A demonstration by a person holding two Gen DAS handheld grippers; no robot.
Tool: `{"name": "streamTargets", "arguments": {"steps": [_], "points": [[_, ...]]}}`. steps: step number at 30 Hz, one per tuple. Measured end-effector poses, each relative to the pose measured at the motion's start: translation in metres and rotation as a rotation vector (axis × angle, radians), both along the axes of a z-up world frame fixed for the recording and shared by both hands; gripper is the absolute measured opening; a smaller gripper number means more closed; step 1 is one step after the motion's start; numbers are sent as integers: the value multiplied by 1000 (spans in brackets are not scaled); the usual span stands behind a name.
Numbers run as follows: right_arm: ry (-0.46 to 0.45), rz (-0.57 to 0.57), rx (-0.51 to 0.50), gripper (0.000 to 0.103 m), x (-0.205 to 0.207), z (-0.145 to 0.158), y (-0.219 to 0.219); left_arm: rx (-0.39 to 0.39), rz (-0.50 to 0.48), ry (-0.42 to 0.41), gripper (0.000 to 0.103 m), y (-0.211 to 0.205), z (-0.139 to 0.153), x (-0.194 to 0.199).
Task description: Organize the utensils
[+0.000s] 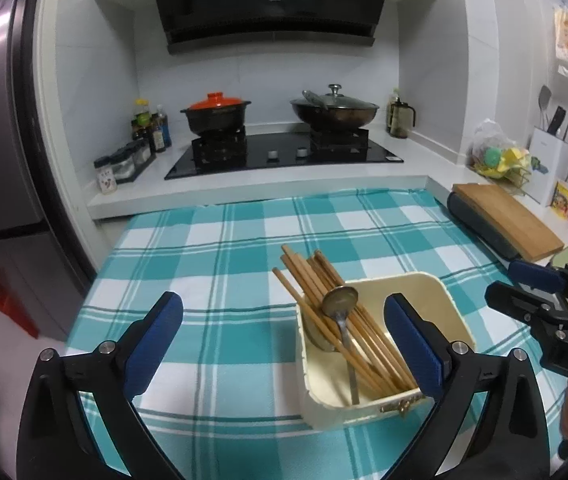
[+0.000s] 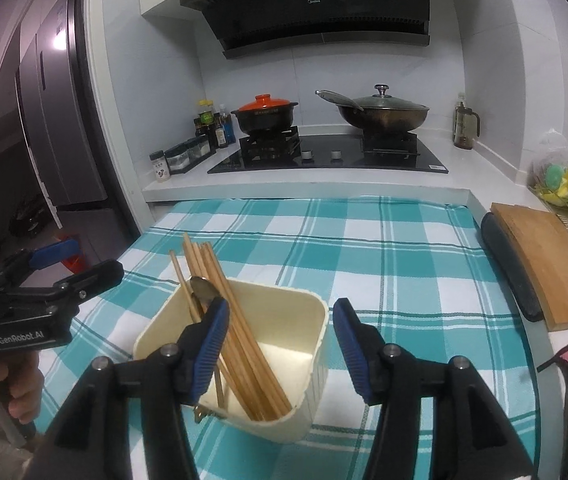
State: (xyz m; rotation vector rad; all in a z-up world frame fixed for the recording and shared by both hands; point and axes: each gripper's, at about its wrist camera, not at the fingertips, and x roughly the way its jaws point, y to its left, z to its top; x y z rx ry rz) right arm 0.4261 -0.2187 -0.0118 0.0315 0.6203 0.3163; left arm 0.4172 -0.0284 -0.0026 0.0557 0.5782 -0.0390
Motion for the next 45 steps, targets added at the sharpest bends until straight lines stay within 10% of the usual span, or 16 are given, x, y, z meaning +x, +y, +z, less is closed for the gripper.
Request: {"name": "streamTargets", "arguments": {"steps": [9, 18, 25, 45], "points": [[-17, -22, -30, 67, -62, 15, 5, 63, 95, -70, 102, -1, 21, -60], [-21, -33, -2, 102, -122, 27, 7, 104, 138, -122, 103, -6, 28, -134], [-35, -96, -51, 103, -165, 41, 12, 74, 123, 3, 103, -3, 27, -164], [-31, -65, -107, 103, -215, 64, 34, 6, 133, 34, 103, 4, 33, -191]]}}
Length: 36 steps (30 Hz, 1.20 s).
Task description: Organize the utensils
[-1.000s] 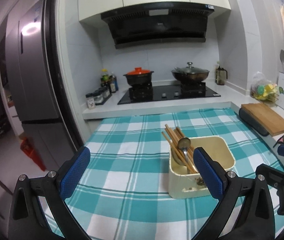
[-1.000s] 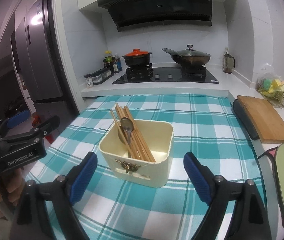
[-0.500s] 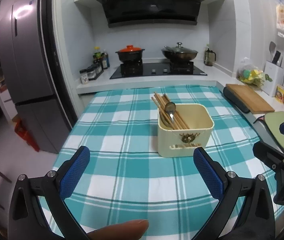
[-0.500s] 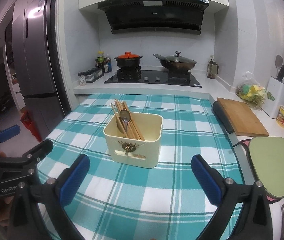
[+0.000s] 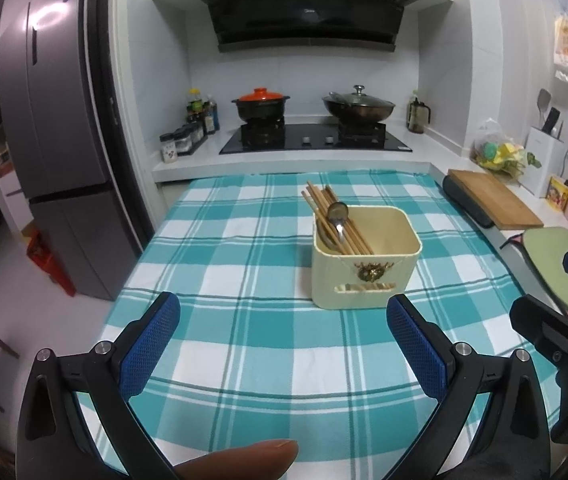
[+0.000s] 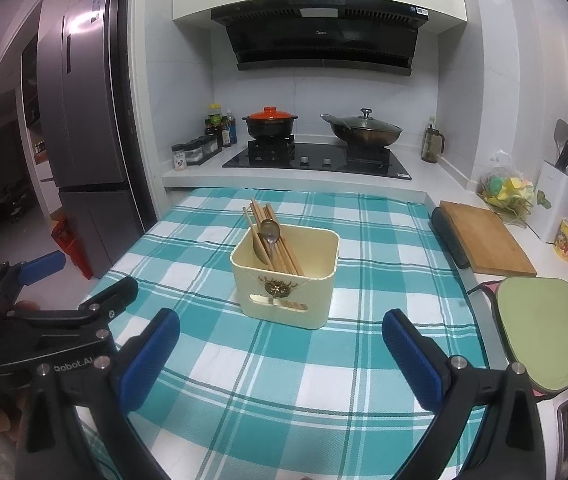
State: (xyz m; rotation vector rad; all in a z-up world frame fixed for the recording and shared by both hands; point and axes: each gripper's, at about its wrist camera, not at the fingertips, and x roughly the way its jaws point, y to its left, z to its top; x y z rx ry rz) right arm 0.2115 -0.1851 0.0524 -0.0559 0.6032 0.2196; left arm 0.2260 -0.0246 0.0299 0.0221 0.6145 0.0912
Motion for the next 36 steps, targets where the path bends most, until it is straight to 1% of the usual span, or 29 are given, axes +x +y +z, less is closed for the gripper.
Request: {"name": "streamTargets", "arguments": {"steps": [14, 36], "points": [[1, -11, -17, 103, 2, 0, 0, 23, 27, 0, 103, 4, 2, 0], [-13, -4, -27, 103, -4, 6, 2, 26, 17, -4, 103, 1, 4, -4]]}}
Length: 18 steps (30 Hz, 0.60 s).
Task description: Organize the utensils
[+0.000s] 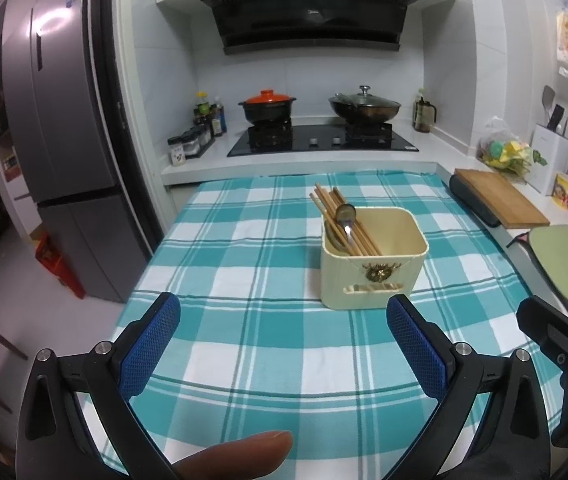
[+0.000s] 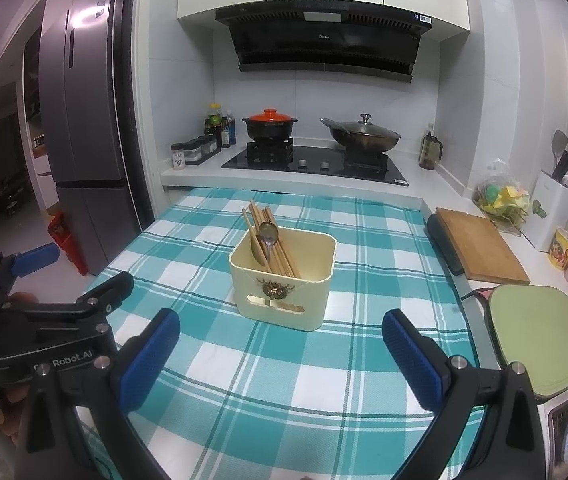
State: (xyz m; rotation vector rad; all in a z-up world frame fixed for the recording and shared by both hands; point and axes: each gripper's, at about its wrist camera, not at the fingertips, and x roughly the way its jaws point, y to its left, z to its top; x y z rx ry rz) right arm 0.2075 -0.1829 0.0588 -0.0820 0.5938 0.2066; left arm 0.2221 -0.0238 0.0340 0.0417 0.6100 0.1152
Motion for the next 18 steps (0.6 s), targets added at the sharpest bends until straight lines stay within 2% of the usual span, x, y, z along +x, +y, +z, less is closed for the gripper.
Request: {"name": "streamTargets", "arguments": {"steps": [18], "points": [[-3, 5, 1, 103, -2, 0, 1, 1, -2, 4, 103, 0, -1, -3]]}}
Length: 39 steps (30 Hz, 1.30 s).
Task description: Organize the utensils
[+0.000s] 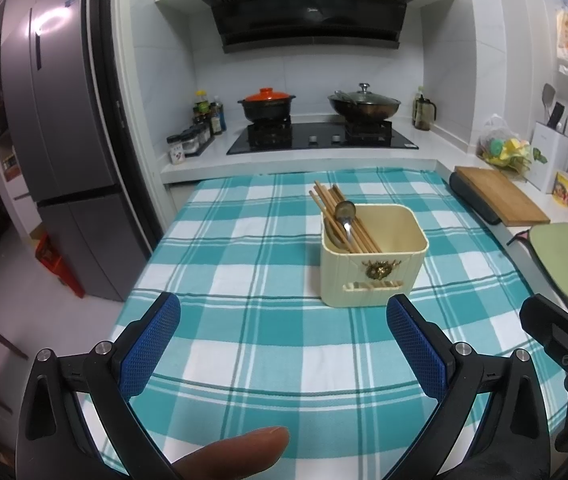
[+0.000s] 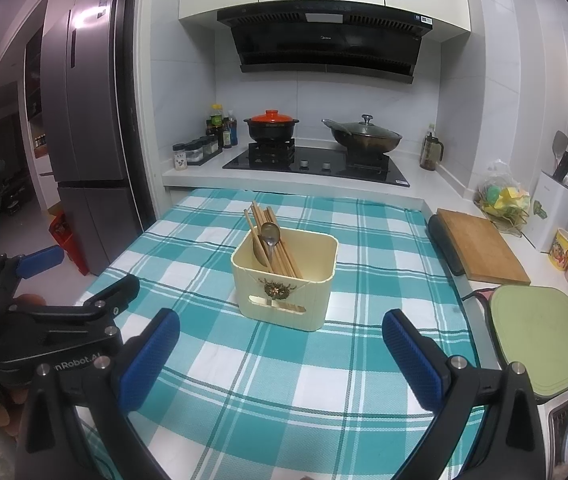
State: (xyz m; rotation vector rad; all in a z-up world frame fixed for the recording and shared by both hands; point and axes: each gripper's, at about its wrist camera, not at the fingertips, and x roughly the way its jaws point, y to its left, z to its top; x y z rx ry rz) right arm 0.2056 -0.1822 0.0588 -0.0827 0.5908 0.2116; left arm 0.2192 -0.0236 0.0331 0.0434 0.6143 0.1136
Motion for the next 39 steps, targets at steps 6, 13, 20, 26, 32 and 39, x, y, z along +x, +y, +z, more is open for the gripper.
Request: {"name": "streamTargets", "arguments": {"steps": [6, 13, 20, 26, 32, 39], "points": [[1, 0, 2, 103, -1, 0, 0, -1, 2, 2, 103, 1, -1, 0], [0, 0, -1, 103, -1, 1, 1, 0, 0, 3, 103, 1, -1, 0], [3, -2, 4, 103, -1, 1, 0, -1, -1, 4, 103, 0, -2, 1], [2, -1, 4, 103, -1, 1, 0, -1, -1, 5, 103, 1, -2, 1], [3, -2, 4, 103, -1, 1, 1, -2, -1, 8, 103, 0, -4, 2], [10, 0, 2, 103, -1, -2, 3, -1, -8, 20, 103, -3, -10, 7]]}}
